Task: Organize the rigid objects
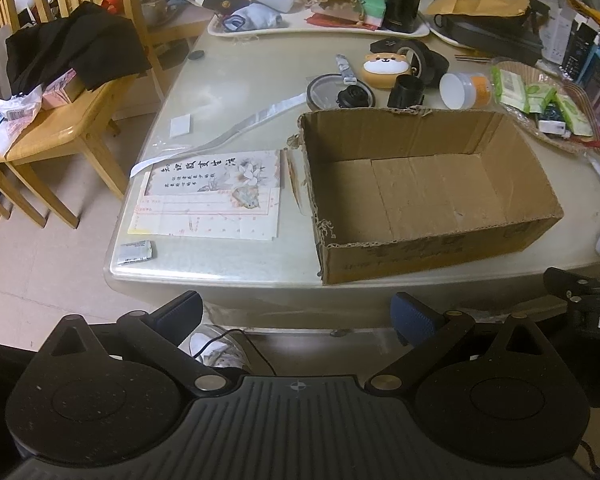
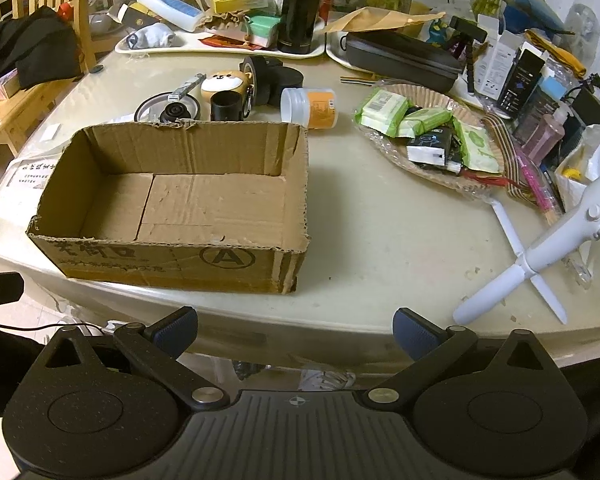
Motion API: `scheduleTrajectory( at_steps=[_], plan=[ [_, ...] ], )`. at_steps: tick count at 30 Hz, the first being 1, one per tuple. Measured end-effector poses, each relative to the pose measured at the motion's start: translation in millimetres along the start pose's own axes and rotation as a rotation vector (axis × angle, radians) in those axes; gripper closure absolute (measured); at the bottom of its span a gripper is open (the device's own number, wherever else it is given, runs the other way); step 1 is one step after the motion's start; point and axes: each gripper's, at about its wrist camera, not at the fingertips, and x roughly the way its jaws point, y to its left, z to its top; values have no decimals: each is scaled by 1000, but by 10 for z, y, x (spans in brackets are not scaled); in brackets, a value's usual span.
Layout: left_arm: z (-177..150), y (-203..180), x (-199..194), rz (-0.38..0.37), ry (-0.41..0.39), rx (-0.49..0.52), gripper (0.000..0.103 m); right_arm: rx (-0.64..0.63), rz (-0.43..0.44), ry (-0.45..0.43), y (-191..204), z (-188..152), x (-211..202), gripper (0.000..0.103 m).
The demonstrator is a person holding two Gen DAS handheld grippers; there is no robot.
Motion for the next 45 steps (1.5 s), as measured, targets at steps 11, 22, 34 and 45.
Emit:
scheduleTrajectory(
  at_steps=[11,22,34,45],
  plan=[
    [53,121,29,-34,26,-62,1,37,30,33,-48,99,93,0],
    [189,116,-52,-70,-6,-50,1,57,56,-22,-170,396,109,0],
    [533,192,3,-60,-35,-39,1,82,-3,46,-389,730,571,0],
    [660,257,20,-71,-56,-51,1,68,-54,172,-429,472,722,0]
  ],
)
